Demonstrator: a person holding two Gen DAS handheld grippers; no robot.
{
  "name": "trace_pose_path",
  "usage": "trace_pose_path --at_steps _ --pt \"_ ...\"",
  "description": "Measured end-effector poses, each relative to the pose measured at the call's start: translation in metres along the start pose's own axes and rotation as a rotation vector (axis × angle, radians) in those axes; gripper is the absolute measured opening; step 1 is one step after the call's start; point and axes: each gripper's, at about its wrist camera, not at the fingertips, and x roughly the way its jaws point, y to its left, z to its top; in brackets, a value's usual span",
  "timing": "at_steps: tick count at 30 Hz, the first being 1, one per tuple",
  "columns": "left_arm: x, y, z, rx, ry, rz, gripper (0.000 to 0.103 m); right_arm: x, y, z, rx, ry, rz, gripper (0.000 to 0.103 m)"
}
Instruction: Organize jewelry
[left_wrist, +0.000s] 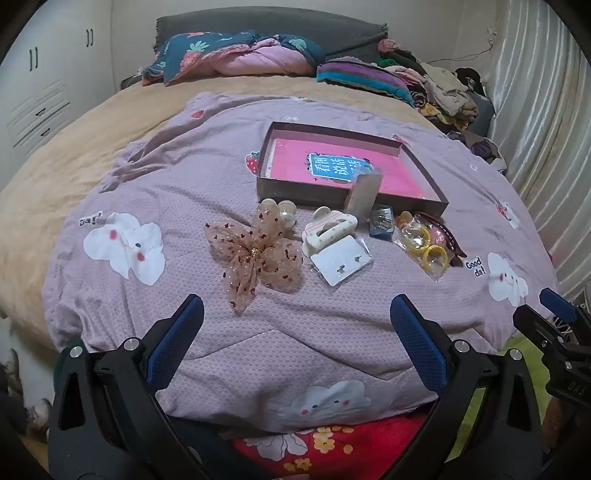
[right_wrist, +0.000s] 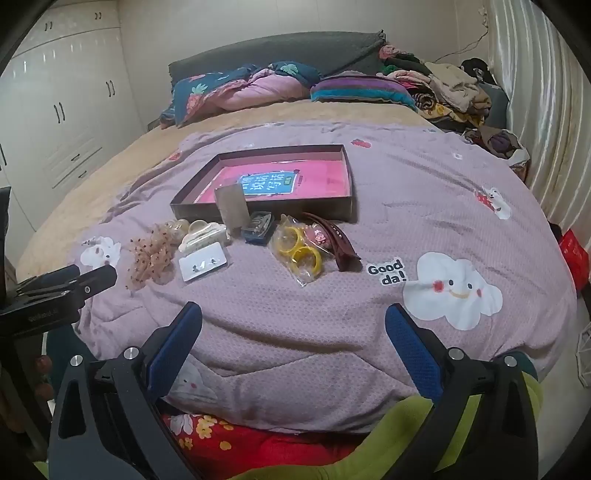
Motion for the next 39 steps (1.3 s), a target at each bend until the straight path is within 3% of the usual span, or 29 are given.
trace_pose_path --at_steps 39 --pt "-0.0015 -0.0005 0.002 0.005 -0.012 0.004 0.095 -0.0009 -0.0038 0.0047 0.004 -0.004 0.035 0.099"
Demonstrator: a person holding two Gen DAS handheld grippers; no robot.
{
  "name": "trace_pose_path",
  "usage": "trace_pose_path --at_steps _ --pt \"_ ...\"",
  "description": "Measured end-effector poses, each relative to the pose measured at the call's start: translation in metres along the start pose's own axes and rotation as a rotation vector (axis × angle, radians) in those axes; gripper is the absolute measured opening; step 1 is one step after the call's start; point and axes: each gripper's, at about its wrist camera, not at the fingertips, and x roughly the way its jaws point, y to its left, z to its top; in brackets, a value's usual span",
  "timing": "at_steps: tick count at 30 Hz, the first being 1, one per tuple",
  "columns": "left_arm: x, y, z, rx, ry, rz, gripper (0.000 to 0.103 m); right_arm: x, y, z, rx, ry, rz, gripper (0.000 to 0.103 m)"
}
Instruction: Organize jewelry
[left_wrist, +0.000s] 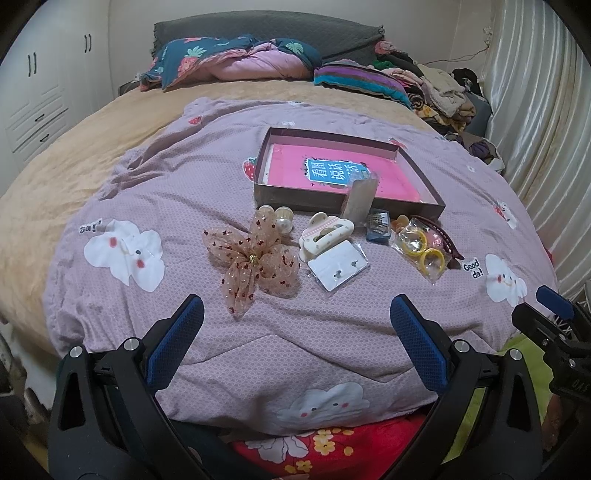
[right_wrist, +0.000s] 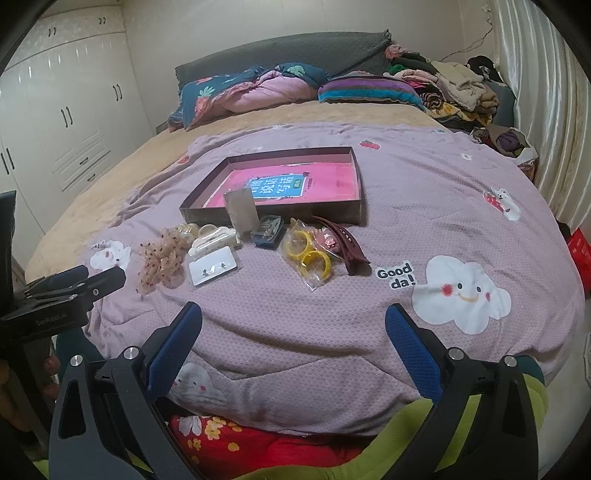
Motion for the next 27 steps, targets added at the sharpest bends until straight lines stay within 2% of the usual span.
trace_pose_path --at_steps 27 --pt "-0.0023 -0.0015 0.001 0.002 -0.003 0.002 0.095 0.0005 0.0001 -0.0008 0.0 -0.005 0.004 0.099"
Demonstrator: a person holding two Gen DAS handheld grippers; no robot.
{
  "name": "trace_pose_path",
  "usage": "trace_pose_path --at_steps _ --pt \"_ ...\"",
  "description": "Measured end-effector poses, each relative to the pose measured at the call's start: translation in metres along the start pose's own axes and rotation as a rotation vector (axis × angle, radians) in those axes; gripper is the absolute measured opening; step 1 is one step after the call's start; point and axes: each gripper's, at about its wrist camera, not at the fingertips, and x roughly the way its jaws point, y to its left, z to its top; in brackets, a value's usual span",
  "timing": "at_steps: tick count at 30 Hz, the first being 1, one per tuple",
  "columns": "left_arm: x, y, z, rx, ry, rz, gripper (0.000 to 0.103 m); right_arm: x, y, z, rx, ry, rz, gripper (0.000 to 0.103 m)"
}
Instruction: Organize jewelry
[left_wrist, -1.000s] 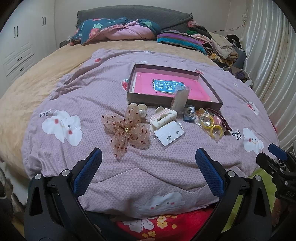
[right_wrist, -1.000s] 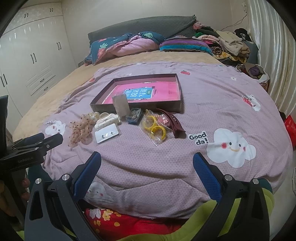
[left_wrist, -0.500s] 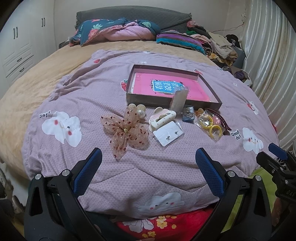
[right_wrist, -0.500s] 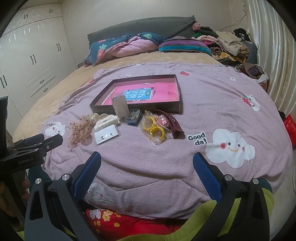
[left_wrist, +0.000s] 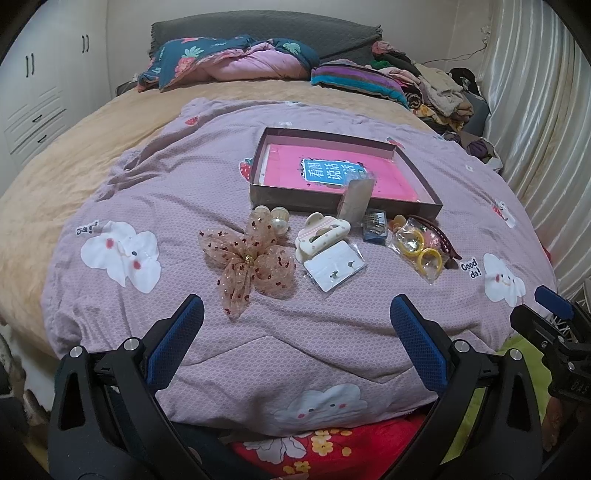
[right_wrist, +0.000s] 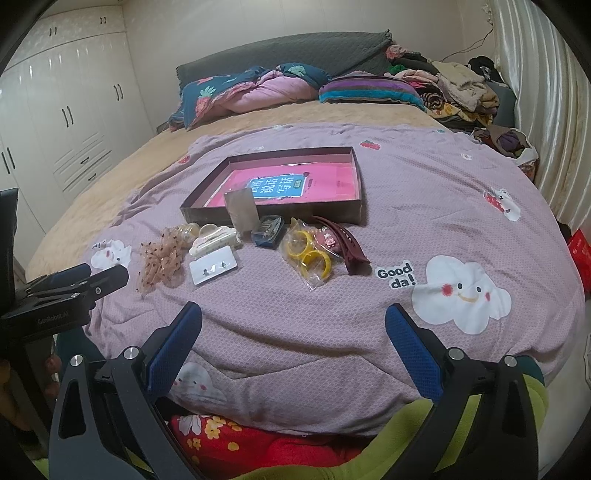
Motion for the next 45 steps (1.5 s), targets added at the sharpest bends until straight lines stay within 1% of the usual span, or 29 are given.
trace_pose_path --at_steps 8,15,18,22,27,30,33,36,41,45 --pt "0.002 -0.007 0.003 0.005 -0.005 -0.003 0.095 0.0 0.0 -0.001 0.0 -0.002 0.002 0.099" --pt "0.009 -0.007 0.007 0.004 0.009 -0.015 0.095 -0.001 -0.008 0.003 0.013 0.0 0.01 0.099" --pt "0.014 -0.005 0.012 -0.006 0.014 -0.029 0.095 -0.001 -0.013 0.007 0.019 -0.002 0.011 0.099" --pt "0.022 -0.007 0.024 -0.001 0.018 -0.014 0.095 0.001 -0.021 0.018 0.012 -0.01 0.005 0.099" --pt "0.035 -0.005 0.043 -0.018 0.008 -0.017 0.095 0.008 -0.029 0.033 0.003 -0.021 -0.006 0.099" --pt "0.045 0.0 0.05 -0.033 0.03 -0.025 0.095 0.018 -0.039 0.043 0.02 -0.003 -0.002 0.099" --pt "0.056 0.006 0.058 -0.032 0.031 0.003 0.095 0.029 -0.048 0.051 0.032 0.012 -0.014 0.099" --pt "0.067 0.017 0.068 -0.036 0.04 0.012 0.095 0.039 -0.057 0.059 0.041 0.018 -0.017 0.099" --pt "0.088 0.04 0.08 -0.056 0.089 -0.016 0.095 0.055 -0.07 0.071 0.057 0.028 -0.027 0.099" --pt "0.099 0.055 0.087 -0.058 0.086 -0.042 0.095 0.067 -0.076 0.076 0.055 0.042 -0.034 0.099"
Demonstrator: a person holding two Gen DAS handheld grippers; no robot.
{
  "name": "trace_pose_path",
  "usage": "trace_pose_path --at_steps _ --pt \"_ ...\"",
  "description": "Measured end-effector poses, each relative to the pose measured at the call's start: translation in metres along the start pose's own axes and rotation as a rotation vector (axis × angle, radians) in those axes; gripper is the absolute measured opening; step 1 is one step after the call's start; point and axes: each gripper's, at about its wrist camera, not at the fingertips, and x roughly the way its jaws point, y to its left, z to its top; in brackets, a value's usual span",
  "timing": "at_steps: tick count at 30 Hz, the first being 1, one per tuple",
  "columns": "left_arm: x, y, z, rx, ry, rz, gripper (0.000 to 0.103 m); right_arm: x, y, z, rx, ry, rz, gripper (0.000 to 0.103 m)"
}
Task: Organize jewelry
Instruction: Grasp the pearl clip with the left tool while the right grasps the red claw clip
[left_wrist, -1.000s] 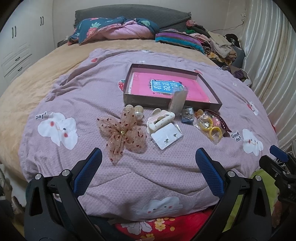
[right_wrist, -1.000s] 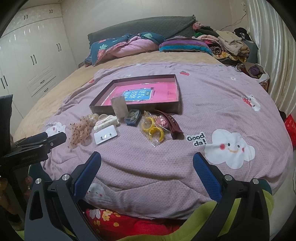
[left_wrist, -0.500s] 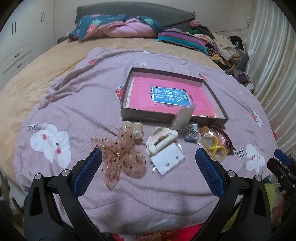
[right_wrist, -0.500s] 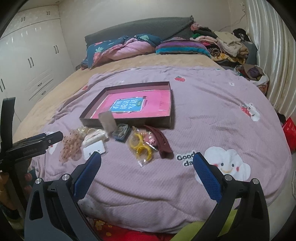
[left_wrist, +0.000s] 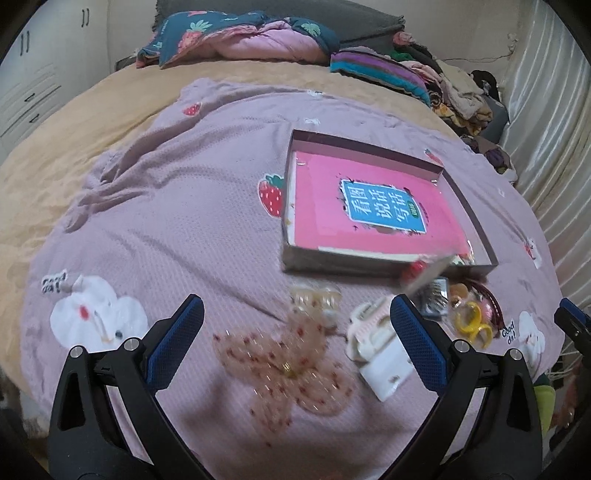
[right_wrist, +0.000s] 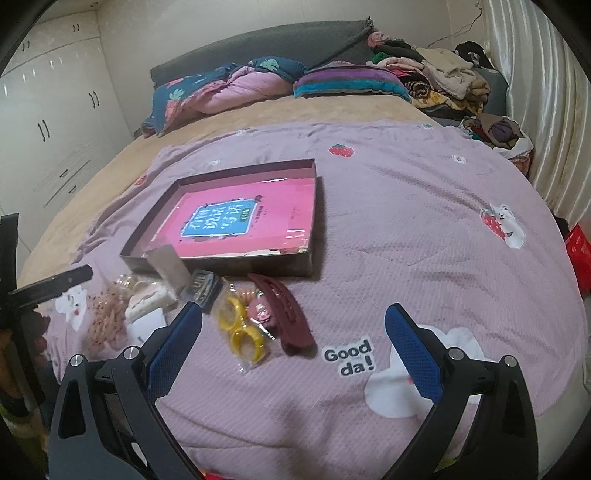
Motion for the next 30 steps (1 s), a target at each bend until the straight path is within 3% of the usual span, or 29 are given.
trace_pose_path --at_steps 7,14,19,21,26,28,30 --pt "0.038 0.011 0.003 0.007 0.092 -0.07 0.093 0.026 -0.004 0.004 -0.012 0.039 -0.002 0.099" --pt "0.07 -0.007 -0.004 0.079 0.172 -0.072 0.069 0.048 -0.005 0.004 -0.017 0.084 0.009 0.099" --pt "0.081 -0.017 -0.002 0.105 0.186 -0.07 0.053 0.058 -0.005 0.007 -0.019 0.103 0.014 0.099" --pt "0.083 -0.019 0.001 0.108 0.185 -0.073 0.039 0.064 -0.004 0.009 -0.024 0.112 0.014 0.099" --pt "0.083 -0.017 0.004 0.104 0.187 -0.088 0.036 0.084 0.002 0.012 -0.058 0.158 0.029 0.098" --pt "0.08 -0.016 0.005 0.098 0.186 -0.1 0.036 0.094 0.004 0.012 -0.072 0.188 0.057 0.08" --pt "0.076 -0.015 0.006 0.091 0.178 -0.103 0.036 0.103 0.004 0.011 -0.066 0.225 0.083 0.071"
